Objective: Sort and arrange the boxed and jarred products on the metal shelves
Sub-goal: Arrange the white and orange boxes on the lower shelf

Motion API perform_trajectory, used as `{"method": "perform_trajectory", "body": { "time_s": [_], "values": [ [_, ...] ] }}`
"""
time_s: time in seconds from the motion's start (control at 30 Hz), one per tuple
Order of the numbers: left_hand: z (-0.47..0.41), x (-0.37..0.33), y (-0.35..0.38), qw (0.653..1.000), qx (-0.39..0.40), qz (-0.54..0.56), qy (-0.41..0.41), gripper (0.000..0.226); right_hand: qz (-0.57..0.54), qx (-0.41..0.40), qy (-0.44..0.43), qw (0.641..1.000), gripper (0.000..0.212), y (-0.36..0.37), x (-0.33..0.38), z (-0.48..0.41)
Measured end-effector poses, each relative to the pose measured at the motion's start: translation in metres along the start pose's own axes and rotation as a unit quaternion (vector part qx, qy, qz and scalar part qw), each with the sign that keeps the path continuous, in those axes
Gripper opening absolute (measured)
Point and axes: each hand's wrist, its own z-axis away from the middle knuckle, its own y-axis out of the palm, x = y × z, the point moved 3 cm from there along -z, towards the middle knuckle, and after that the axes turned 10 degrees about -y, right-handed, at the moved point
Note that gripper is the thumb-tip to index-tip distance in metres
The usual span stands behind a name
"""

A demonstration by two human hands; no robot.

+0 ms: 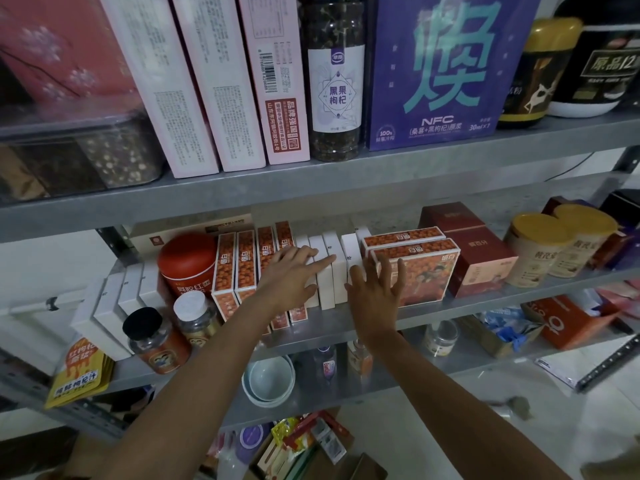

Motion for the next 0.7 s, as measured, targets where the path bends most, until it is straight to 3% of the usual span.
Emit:
{"method": "perform_trajectory", "body": {
  "time_s": [0.17,0.27,0.33,0.43,0.53,0.6,0.63,0.7],
  "values": [
    [-0.002,0.004,0.004,1.0,-0.001,-0.004,0.003,0.072,-0.09,-0.079,0.029,0.992,0.03,-0.01,-0.004,-0.004],
    [0.0,0.004,0.004,1.0,-0.014,0.003,0.012,0.073,-0.237,-0.106,0.057,0.964,0.026,-0.021,-0.01,0.0],
    [0.002,0.002,0.004,0.999,-0.028,-0.016,0.019,0.074,-0.381,-0.101,0.14,0.908,0.023,-0.03,-0.017,0.001],
    [0.004,0.001,0.002,0.999,-0.024,-0.04,0.026,0.071,-0.501,-0.091,0.217,0.833,0.02,-0.042,-0.035,0.002],
    [0.011,-0.011,-0.011,0.992,-0.116,-0.029,0.038,0.053,-0.592,-0.108,0.24,0.761,0.024,-0.06,-0.059,0.004],
    [0.025,-0.025,-0.017,0.982,-0.175,0.064,0.017,0.038,-0.647,-0.104,0.275,0.704,0.024,-0.065,-0.075,0.009],
    [0.033,-0.033,-0.019,0.976,-0.163,0.146,-0.006,0.036,-0.669,-0.101,0.292,0.677,0.022,-0.066,-0.083,0.012],
    [0.051,-0.053,-0.02,0.944,-0.029,0.324,-0.058,0.048,-0.696,-0.102,0.315,0.637,0.019,-0.066,-0.097,0.016]
  ]
}}
